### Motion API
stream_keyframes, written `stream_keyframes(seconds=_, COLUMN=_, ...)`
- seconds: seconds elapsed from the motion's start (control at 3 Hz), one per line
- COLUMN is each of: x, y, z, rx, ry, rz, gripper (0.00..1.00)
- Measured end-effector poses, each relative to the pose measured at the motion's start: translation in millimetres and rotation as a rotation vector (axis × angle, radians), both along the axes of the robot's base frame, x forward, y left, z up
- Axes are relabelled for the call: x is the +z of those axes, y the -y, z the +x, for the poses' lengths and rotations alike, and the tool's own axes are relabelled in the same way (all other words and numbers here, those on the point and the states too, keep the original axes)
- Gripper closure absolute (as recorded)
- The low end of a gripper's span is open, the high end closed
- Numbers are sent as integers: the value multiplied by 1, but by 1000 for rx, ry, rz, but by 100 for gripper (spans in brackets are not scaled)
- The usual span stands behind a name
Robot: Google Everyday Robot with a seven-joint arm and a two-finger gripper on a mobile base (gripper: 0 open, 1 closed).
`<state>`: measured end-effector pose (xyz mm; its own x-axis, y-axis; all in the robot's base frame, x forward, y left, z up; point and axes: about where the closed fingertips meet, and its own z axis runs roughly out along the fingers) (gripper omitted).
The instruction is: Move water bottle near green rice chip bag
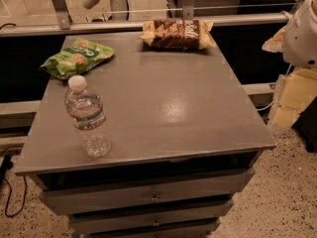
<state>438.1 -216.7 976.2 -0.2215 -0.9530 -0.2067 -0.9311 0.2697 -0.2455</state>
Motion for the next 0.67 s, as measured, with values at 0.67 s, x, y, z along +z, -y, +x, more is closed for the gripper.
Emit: stream_keyframes(seconds=0.67, x=-15, y=-36, z=12, rx=60, ry=5, rz=87, gripper=0)
